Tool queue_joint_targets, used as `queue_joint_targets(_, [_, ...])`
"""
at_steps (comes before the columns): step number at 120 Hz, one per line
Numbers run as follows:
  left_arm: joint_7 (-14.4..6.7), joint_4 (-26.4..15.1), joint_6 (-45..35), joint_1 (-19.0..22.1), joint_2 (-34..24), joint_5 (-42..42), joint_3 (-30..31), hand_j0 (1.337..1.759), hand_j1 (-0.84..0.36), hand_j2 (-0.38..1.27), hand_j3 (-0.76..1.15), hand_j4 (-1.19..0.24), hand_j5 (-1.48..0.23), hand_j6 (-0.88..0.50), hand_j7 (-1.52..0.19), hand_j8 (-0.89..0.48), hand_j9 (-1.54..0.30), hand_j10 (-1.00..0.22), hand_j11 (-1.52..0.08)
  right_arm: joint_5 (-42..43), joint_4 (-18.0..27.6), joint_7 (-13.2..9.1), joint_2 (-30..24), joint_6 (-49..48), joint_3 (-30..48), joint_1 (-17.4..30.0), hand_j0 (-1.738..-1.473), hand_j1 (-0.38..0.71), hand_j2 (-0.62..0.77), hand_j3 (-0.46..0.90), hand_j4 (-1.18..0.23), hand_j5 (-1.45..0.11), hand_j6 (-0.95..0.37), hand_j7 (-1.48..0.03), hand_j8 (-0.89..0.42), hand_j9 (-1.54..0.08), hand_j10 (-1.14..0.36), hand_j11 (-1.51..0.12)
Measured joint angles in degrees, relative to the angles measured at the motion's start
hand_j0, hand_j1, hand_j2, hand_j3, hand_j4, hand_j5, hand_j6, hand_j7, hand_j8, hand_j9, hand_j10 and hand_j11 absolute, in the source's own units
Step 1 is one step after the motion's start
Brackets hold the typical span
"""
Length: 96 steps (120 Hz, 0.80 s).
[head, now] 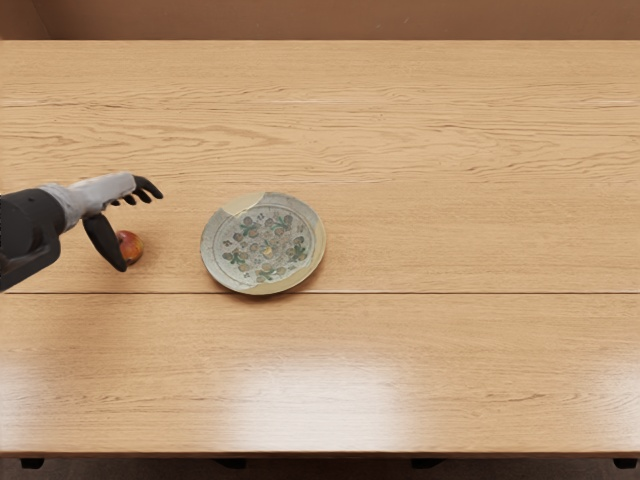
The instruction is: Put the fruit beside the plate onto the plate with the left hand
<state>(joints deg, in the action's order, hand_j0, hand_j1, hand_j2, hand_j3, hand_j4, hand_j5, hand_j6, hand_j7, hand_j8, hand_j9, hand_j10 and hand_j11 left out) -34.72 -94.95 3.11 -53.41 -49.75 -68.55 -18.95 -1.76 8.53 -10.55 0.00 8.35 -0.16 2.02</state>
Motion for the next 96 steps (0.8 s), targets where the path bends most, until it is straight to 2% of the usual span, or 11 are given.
queue_joint_targets(51, [-0.28,-0.01,-4.27,4.03,1.14,-4.99,0.05,1.658,-0.08,0.08,0.00,-0.37,-0.47,-0.37,-0.47,-0.37,-0.47,-0.37,-0.47,0.00,0.00,0.00,0.00,0.00,0.00,-0.01,-1.658,-0.35,0.00,0.00,0.00,0.00,0.00,0.00,0.00,0.00,0.00,0.00])
queue_joint_targets(73, [-0.28,0.03,-6.15,4.22,1.18,-6.76,-0.01,1.658,-0.10,0.08,0.00,-0.39,-0.50,-0.39,-0.49,-0.39,-0.49,-0.39,-0.49,0.00,0.00,0.00,0.00,0.00,-0.01,-0.01,-1.658,-0.35,0.00,0.00,0.00,0.00,0.00,0.00,0.00,0.00,0.00,0.00])
queue_joint_targets(96, [-0.28,2.54,-6.93,5.32,3.87,-7.15,0.03,1.658,-0.12,0.08,0.00,-0.40,-0.51,-0.40,-0.51,-0.40,-0.51,-0.40,-0.51,0.00,0.00,0.00,0.00,0.00,-0.01,-0.01,-1.658,-0.35,0.00,0.00,0.00,0.00,0.00,0.00,0.00,0.00,0.00,0.00])
